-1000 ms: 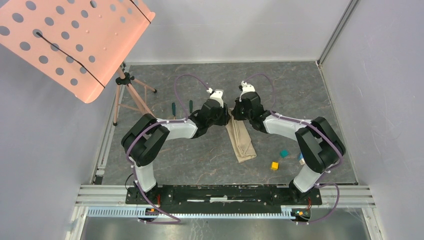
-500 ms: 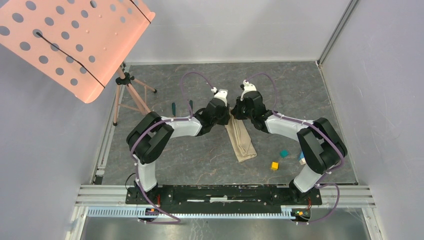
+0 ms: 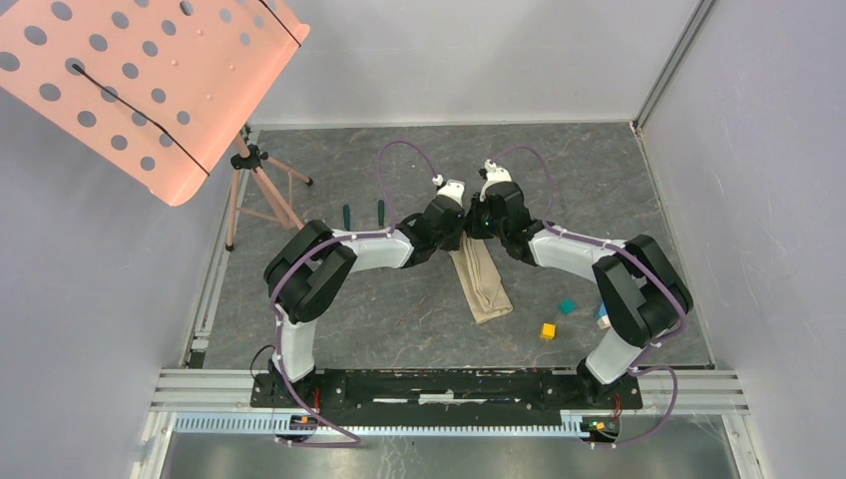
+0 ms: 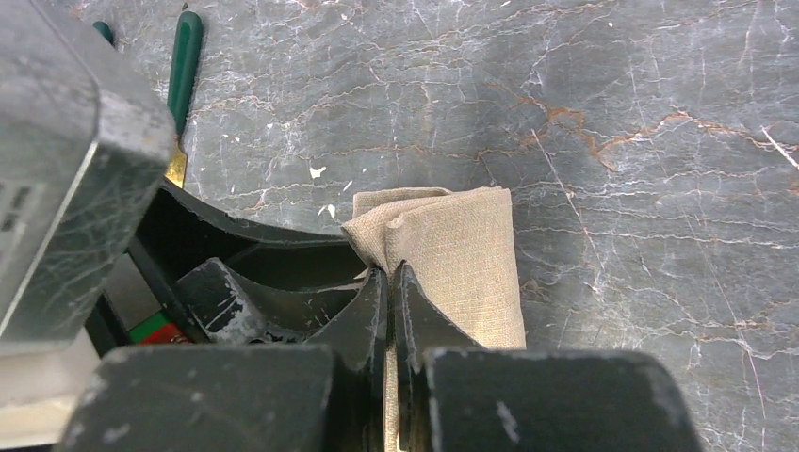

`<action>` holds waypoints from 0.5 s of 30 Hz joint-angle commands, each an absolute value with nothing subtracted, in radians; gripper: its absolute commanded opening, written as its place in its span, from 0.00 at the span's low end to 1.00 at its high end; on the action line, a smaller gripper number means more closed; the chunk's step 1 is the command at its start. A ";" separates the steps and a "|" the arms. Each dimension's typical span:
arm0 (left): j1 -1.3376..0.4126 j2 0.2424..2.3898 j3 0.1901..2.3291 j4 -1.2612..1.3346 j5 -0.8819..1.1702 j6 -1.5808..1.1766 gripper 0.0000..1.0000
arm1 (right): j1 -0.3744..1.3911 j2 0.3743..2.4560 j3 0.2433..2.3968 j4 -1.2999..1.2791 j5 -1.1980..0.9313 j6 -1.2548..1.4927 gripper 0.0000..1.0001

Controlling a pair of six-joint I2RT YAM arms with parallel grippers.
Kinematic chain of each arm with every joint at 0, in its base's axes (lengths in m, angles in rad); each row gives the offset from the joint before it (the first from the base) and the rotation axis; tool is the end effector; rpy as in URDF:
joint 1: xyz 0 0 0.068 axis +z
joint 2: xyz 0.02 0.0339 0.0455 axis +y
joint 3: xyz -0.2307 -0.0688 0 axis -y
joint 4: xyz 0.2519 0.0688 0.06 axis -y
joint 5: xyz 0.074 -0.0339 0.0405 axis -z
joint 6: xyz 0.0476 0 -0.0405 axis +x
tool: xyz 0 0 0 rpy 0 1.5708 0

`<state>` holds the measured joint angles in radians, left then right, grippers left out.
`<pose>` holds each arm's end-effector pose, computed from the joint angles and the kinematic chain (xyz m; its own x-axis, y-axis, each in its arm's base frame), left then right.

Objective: Fold the napkin into a case and place the utensils inside
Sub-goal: Grasp the top corner of the smaller rectangle folded napkin from the folded napkin.

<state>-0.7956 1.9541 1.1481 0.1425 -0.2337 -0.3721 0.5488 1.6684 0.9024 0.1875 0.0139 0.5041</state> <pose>0.3009 -0.2914 0.1132 -0.6077 0.1149 -0.7858 0.3717 0.9156 -0.1536 0.3138 0.1911 0.1452 -0.6556 0.1652 -0.7368 -0.2227 0.8900 0.3978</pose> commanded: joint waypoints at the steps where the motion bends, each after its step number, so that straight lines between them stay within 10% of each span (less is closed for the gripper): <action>1: -0.817 1.971 1.196 0.117 -0.291 -0.296 0.36 | 0.546 1.644 0.908 0.235 0.002 0.514 0.00; 15: -0.841 1.967 1.197 0.094 -0.352 -0.261 0.33 | 0.547 1.650 0.920 0.228 0.003 0.513 0.00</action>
<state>-0.8322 1.9675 1.1706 0.0975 -0.3107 -0.3264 0.5468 1.6684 0.9024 0.1875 0.0071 0.5049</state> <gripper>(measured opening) 0.360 0.018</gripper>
